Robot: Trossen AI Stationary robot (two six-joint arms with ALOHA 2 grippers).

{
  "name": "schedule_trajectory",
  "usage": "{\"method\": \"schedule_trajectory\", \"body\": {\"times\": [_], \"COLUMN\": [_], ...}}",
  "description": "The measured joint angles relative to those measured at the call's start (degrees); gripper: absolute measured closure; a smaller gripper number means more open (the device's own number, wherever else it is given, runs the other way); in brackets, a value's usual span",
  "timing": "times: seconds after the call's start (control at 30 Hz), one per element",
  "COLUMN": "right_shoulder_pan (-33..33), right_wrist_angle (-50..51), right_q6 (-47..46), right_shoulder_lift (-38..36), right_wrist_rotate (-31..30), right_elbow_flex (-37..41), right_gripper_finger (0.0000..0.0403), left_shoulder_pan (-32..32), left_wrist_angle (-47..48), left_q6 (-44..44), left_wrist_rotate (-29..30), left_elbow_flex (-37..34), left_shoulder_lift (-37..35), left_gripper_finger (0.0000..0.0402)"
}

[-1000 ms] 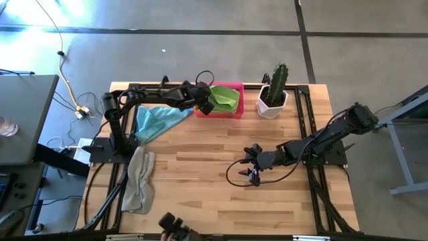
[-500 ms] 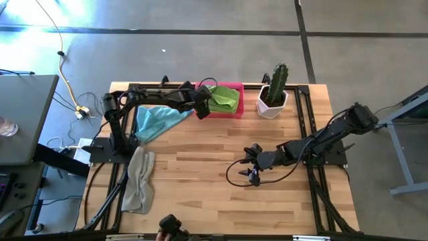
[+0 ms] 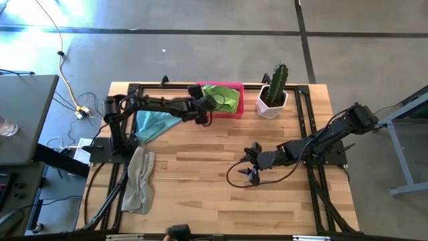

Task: Fold microfiber towels
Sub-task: Put the green microfiber cloth into the pink bin

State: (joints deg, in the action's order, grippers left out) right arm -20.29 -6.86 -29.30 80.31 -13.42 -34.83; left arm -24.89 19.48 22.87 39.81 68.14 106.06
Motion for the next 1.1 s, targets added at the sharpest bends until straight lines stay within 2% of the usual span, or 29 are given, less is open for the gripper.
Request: {"method": "schedule_trajectory", "body": {"times": [0.13,0.27,0.33,0.4,0.5,0.63,0.77,0.9,1.0,1.1], "right_shoulder_pan": [0.02,0.06,0.76,2.50,7.53,16.02,21.62,23.64,24.70,25.87], "right_wrist_angle": [-1.74,-3.82,-5.51,-5.63,-5.45,-5.33,-5.28,-5.40,-5.49,-5.43], "right_q6": [3.14,1.30,6.28,6.65,2.54,2.01,-0.33,4.78,7.55,6.95], "right_shoulder_lift": [-0.02,-0.02,-0.02,-0.04,-0.11,0.22,1.03,1.03,1.03,1.03], "right_wrist_rotate": [-1.58,-1.61,-4.97,-10.13,-12.19,-7.38,-6.07,-2.86,-3.00,-1.26], "right_elbow_flex": [0.02,0.02,0.02,0.02,-0.13,-2.03,-5.07,-8.47,-10.55,-12.16], "right_gripper_finger": [0.0167,0.0167,0.0167,0.0167,0.0167,0.0167,0.0166,0.0166,0.0166,0.0166], "left_shoulder_pan": [3.04,5.54,6.43,7.13,8.09,10.69,14.48,18.68,22.39,27.02], "left_wrist_angle": [-0.77,-4.47,-7.84,-10.34,-9.17,-1.12,8.87,17.77,21.62,24.27], "left_q6": [5.86,11.87,14.38,15.63,13.48,1.27,-13.95,-28.18,-35.10,-38.72], "left_wrist_rotate": [3.01,5.65,9.25,12.60,15.06,14.48,8.56,-6.72,-17.52,-21.63], "left_elbow_flex": [0.00,0.00,0.00,0.00,0.00,0.01,-0.02,-0.02,0.02,-0.02], "left_shoulder_lift": [0.00,0.00,0.00,-0.02,-0.63,-2.57,-5.90,-9.78,-12.35,-13.68], "left_gripper_finger": [0.0215,0.0215,0.0215,0.0215,0.0216,0.0216,0.0216,0.0216,0.0216,0.0216]}}
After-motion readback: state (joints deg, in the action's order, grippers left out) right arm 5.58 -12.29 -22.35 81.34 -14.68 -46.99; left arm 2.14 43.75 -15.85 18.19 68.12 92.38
